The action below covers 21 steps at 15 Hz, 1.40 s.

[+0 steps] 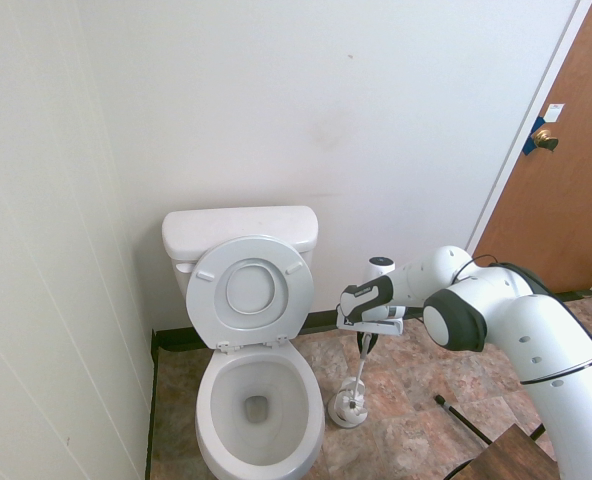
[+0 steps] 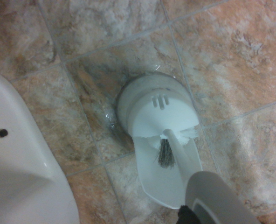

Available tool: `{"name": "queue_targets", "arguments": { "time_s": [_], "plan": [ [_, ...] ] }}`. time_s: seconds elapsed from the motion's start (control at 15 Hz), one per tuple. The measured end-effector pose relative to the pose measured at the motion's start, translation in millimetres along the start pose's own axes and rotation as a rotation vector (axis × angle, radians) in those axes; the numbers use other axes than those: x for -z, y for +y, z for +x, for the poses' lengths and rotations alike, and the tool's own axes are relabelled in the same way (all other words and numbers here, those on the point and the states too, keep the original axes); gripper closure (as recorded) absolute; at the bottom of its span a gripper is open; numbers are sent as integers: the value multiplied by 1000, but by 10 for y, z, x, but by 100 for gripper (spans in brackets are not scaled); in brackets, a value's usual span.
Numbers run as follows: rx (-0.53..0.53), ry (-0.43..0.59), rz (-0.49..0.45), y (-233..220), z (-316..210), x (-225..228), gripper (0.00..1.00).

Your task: Clean the toilet

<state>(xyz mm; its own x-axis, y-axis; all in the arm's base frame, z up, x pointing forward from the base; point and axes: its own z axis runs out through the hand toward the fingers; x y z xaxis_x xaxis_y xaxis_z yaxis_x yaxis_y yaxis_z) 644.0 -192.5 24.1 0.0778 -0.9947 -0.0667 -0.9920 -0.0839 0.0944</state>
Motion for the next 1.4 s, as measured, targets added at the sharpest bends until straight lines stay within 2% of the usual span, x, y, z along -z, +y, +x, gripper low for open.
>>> {"name": "queue_targets", "arguments": {
  "time_s": [0.27, 0.6, 0.8, 1.0, 1.4],
  "plan": [
    [109, 13, 38, 184, -12, 809, 100],
    [178, 42, 96, 828, 214, 1861, 100],
    [220, 6, 156, 1180, 75, 2533, 100],
    [295, -15, 198, 1370, -383, 3201, 100],
    [439, 9, 256, 1567, -1996, 4042, 100]
  ]
}}
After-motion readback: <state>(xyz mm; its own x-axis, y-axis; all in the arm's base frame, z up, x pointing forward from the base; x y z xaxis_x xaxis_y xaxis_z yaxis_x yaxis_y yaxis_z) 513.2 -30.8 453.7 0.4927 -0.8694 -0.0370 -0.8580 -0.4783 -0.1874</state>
